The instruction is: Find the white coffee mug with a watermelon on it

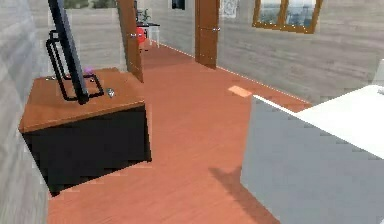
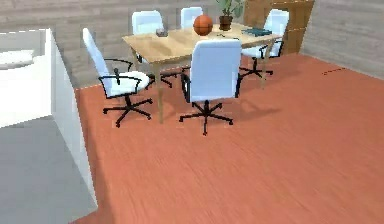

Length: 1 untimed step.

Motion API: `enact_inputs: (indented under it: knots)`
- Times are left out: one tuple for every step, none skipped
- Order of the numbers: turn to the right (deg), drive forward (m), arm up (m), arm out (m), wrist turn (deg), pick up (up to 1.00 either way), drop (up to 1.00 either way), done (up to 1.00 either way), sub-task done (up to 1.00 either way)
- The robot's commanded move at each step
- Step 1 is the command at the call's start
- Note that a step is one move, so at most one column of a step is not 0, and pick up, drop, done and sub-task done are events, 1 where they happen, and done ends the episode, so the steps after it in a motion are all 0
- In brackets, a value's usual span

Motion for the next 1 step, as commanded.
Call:
enact_inputs:
  knots:
    - [0.0, 1.00, 0.00, 0.00, 0.0, 0.00, 0.00, 0.00, 0.00]
